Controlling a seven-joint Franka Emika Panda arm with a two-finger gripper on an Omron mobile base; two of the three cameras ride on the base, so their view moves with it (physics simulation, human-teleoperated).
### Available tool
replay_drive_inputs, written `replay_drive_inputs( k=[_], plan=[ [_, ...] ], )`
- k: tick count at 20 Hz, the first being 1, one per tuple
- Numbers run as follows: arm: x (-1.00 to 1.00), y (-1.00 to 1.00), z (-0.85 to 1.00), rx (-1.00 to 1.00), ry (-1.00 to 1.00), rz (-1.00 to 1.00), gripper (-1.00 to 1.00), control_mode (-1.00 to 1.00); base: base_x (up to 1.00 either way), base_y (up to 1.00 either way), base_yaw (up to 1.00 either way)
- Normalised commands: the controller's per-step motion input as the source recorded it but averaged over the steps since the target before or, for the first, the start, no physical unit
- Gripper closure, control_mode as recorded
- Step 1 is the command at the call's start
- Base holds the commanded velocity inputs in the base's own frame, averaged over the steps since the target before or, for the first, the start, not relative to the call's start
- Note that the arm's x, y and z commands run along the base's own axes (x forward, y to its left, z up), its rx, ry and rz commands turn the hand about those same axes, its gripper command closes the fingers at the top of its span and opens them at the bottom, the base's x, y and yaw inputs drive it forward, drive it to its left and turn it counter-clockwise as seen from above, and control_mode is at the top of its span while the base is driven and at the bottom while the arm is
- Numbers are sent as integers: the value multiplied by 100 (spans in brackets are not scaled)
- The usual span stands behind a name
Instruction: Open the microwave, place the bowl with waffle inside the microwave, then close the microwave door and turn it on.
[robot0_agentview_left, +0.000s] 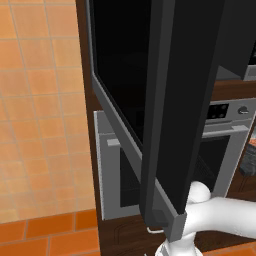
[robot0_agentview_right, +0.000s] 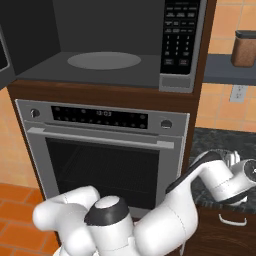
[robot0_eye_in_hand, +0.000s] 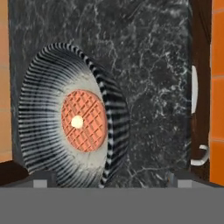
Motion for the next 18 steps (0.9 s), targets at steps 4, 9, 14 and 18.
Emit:
replay_drive_inputs(
  k=[4,9,14,18],
  plan=[
    [32,-37,-21,19,5,0,-100,-100,0,0,0],
    [27,-25,-26,11,5,0,-100,-100,0,0,0],
    [28,-7,-29,5,1,0,-100,-100,0,0,0],
    [24,0,-29,3,1,0,-100,-100,0,0,0]
  ],
)
